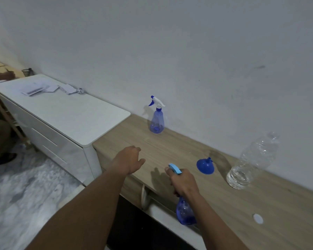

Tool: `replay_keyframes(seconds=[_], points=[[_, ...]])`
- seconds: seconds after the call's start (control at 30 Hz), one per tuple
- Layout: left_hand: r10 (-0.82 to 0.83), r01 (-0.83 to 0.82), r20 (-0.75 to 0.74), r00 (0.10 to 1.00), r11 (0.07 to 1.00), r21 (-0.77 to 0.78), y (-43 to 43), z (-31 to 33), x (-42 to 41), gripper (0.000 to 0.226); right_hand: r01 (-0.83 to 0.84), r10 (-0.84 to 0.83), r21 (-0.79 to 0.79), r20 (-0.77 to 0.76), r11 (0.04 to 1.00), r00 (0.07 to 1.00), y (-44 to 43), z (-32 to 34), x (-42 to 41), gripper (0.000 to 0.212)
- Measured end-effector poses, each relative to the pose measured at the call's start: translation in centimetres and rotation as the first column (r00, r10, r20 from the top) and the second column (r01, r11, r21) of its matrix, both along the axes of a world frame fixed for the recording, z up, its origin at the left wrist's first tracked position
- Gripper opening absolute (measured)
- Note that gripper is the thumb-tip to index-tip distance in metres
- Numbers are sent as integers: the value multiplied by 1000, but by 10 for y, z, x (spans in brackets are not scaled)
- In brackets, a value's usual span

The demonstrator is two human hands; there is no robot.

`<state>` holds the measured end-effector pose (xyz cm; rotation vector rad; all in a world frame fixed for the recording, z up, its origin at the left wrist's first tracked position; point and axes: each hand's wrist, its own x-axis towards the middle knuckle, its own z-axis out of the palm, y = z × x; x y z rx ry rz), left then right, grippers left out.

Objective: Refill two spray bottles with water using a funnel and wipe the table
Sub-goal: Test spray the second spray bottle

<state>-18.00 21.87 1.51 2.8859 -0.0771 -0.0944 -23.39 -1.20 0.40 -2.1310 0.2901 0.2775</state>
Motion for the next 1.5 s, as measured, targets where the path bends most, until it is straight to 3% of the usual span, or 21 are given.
replay_keyframes(seconds=[0.6,0.77,1.0,1.27,1.37,1.5], points=[[7,-8,8,1000,1000,19,-7,4,4,61,3,-1,43,-32,999,999,-16,1,-4,61],[39,-39,-9,999,999,-7,-11,5,-1,61,-24,24,64,-1,998,1000,-26,1,-4,56],[47,-49,-32,998,997,-55,-20,-5,-2,59,-82,74,112,75,990,994,-30,10,11,28],[-126,107,-71,989,969,-223,-36,-11,42,55,-69,63,10,294,998,954,-11,19,68,5],[-238,197,-114,965,937,-288,-44,-11,67,59,-8,-7,41,349,999,937,0,20,93,23],[-329,269,-128,936,899,-345,-53,-25,107,51,44,-57,43,391,998,919,12,21,136,31]])
